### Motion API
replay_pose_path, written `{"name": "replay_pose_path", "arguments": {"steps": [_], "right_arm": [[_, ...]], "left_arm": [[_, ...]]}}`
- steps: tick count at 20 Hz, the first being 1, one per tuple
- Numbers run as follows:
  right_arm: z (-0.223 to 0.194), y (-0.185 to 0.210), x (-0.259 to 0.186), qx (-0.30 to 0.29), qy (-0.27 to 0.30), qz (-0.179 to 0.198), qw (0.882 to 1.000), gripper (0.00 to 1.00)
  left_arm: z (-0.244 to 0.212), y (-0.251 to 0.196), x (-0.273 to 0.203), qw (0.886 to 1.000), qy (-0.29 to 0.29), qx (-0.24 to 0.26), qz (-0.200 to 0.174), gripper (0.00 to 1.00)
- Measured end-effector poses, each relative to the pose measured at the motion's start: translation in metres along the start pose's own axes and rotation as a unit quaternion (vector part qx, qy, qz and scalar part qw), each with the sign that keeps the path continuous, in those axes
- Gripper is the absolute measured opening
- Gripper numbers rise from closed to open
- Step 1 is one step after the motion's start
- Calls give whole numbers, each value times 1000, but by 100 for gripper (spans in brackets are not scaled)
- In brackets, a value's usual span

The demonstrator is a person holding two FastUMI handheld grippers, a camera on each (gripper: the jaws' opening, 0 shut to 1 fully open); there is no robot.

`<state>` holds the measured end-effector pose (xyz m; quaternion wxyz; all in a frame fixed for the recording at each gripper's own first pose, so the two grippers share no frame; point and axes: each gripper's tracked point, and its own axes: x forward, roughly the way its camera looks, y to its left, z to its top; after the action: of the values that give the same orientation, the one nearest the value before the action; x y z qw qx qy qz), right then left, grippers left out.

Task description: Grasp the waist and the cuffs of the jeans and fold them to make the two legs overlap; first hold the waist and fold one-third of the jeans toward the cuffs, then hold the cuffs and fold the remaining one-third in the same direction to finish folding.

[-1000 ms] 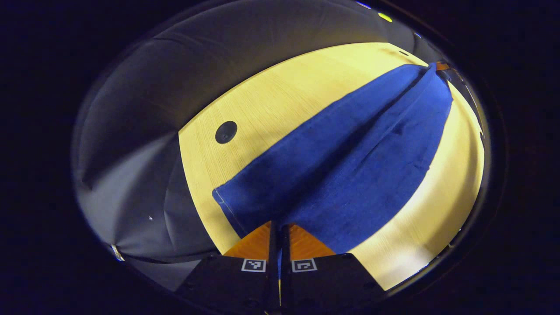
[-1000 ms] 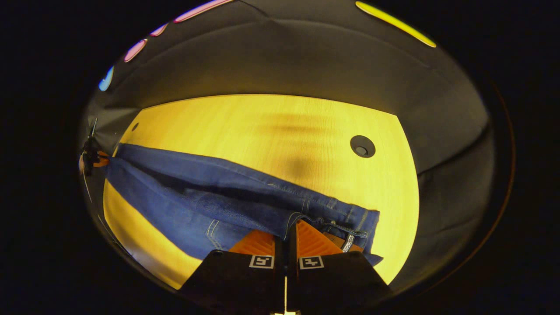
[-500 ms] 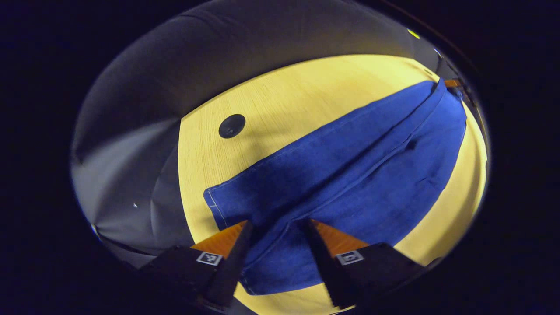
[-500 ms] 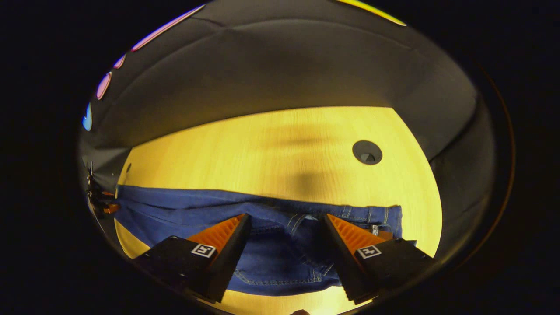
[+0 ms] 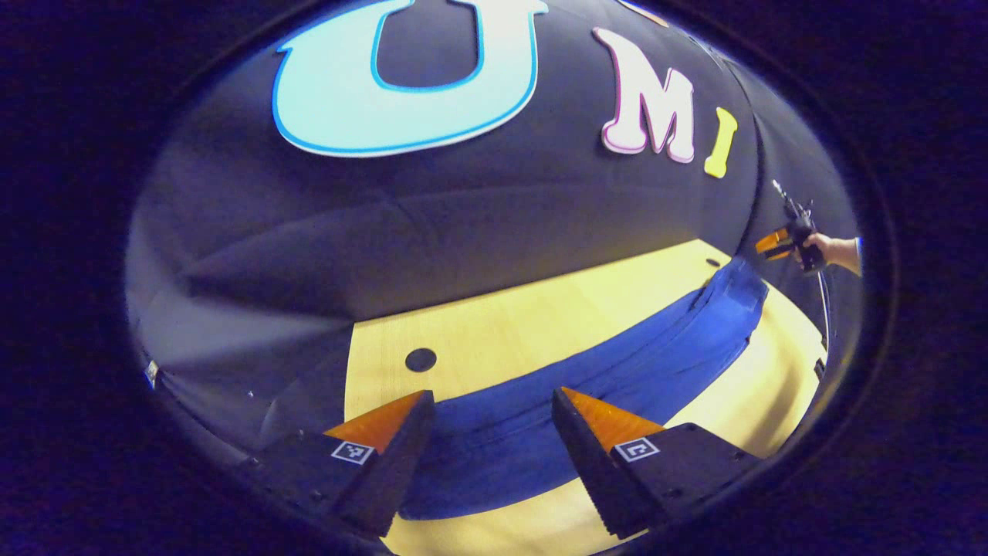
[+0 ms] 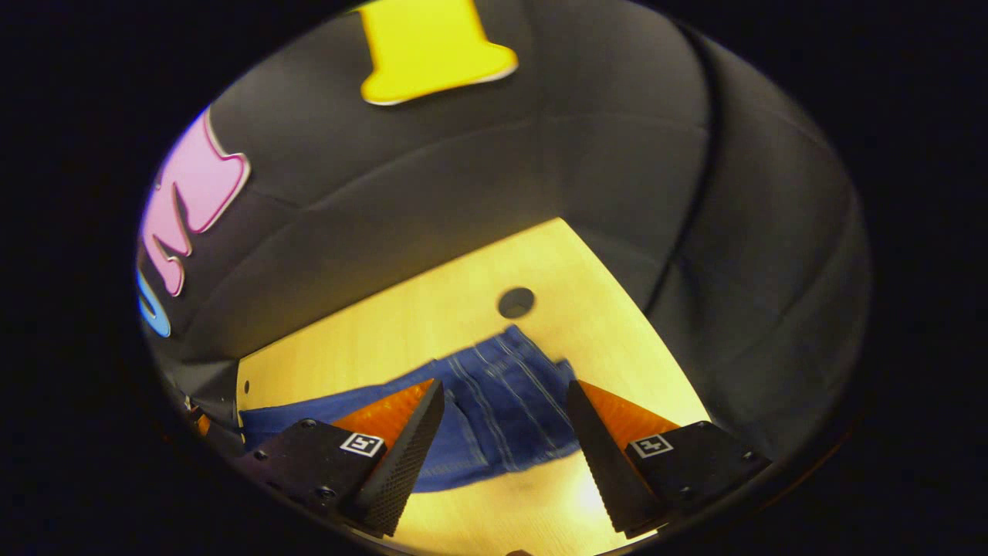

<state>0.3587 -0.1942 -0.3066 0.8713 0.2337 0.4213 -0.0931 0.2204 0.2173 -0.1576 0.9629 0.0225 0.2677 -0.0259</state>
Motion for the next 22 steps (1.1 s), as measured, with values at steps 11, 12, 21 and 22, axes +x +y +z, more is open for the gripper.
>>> {"name": "replay_pose_path", "arguments": {"steps": [11,12,21,22], "right_arm": [[-102,-37,46,217,79,-59,971,99],[-97,-45,52,233,69,-69,968,99],[-71,-41,87,188,18,-101,977,57],[-72,-39,85,182,25,-90,979,37]], "left_arm": [[29,-62,-57,997,-52,-40,-33,96],[28,-63,-57,998,-45,-36,-28,96],[18,-71,-54,1000,1,-20,-8,96],[19,-75,-53,1000,-1,-19,-8,96]]}}
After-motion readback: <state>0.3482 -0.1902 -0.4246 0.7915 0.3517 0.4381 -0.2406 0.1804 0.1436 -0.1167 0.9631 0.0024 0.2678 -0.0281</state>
